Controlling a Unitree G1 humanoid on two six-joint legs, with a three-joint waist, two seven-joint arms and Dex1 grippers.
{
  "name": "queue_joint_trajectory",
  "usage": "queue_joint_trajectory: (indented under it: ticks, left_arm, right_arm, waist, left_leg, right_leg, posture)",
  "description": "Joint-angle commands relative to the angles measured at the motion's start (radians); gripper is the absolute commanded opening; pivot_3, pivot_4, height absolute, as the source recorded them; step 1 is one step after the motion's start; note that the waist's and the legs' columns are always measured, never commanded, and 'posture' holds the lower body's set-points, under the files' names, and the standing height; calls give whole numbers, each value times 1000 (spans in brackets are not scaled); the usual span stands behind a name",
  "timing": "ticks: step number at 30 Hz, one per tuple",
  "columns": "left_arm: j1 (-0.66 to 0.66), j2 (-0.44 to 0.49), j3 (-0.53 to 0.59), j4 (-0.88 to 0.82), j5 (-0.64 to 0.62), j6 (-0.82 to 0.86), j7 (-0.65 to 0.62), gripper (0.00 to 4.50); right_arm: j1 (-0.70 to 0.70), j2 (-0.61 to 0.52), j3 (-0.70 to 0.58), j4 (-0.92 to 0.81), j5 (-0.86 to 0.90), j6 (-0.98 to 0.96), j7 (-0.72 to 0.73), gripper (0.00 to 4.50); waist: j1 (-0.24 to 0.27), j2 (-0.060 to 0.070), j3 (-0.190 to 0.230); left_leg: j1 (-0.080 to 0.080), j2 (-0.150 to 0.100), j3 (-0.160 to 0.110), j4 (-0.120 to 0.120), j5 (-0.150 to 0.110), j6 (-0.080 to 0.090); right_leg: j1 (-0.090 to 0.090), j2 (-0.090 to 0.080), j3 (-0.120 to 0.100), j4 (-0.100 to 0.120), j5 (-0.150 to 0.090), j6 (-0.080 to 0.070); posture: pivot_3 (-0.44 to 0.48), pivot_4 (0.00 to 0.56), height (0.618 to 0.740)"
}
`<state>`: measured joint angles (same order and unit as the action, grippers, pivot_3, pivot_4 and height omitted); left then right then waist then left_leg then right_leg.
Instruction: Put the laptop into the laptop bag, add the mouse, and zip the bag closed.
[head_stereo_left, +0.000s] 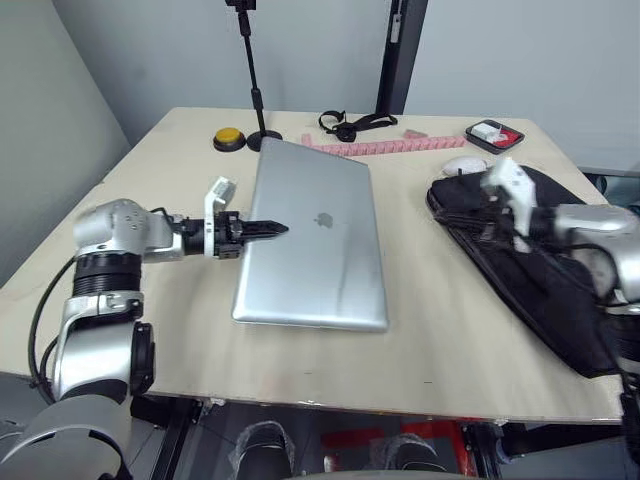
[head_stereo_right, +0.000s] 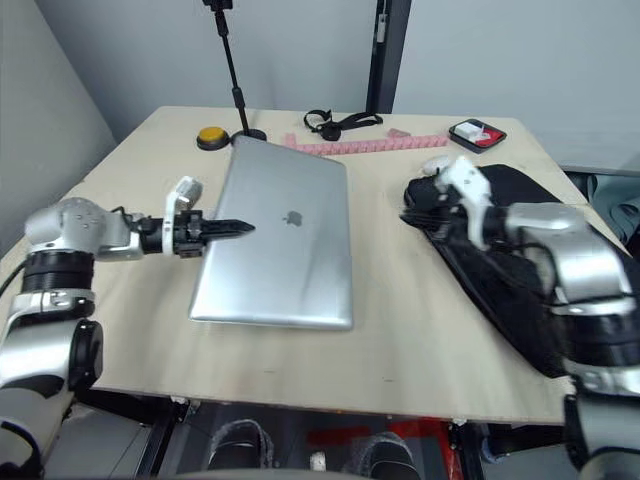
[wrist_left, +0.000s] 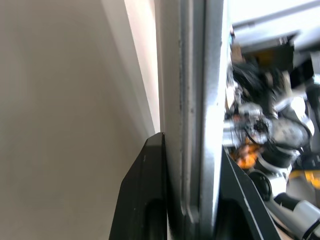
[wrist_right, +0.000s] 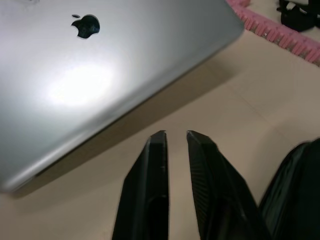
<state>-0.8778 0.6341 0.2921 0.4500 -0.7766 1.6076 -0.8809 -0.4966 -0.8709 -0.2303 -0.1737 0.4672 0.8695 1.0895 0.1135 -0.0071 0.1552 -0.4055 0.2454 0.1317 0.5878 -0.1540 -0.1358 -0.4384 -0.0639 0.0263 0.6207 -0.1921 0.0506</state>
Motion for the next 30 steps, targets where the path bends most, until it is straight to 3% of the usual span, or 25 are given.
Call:
queue_joint_trajectory:
  ticks: [1,5,8,16,21,30]
  left_arm:
    - [18,83,24,-111,-254,7,-42,330]
    - [48,172,9,-100,-372,7,7,330]
    - [44,190,11,-74,-361,7,70,330]
    - [43,172,0,-67,-408,7,130,330]
    - [69,101,18,-87,-444,7,193,330]
    - [93,48,41,-121,-516,7,282,330]
  right_arm:
    - [34,-101,-177,-34,100,96,19,2127]
    - [123,-181,-279,-25,117,77,26,3479]
    - [174,-213,-322,-3,118,52,30,4458]
    - [165,-166,-232,53,116,75,-75,4458]
    - [136,-46,-98,191,-42,-66,-264,4458]
    - [121,27,36,329,-155,-226,-307,4458]
  waist:
    - [2,0,0]
    - [4,0,0]
    - [3,0,0]
    - [-1,0,0]
    - [-3,0,0]
    - [-8,0,0]
  left_leg:
    - [0,0,0,1,0,0]
    - [1,0,0,0,0,0]
    - [1,1,0,3,-1,1]
    - [1,0,-1,10,-3,6]
    - [0,0,-1,12,-2,5]
    - [-1,-1,-1,11,0,2]
  right_leg:
    - [0,0,0,0,0,0]
    - [0,0,0,2,-1,-1]
    - [0,0,0,5,-1,-1]
    - [0,-1,1,10,-1,-1]
    - [0,-2,1,11,-1,-1]
    - [-1,-1,1,11,-1,-1]
  posture:
    - [0,150,733]
    - [0,150,733]
    - [0,150,733]
    - [0,150,733]
    - [0,150,733]
    - [0,150,733]
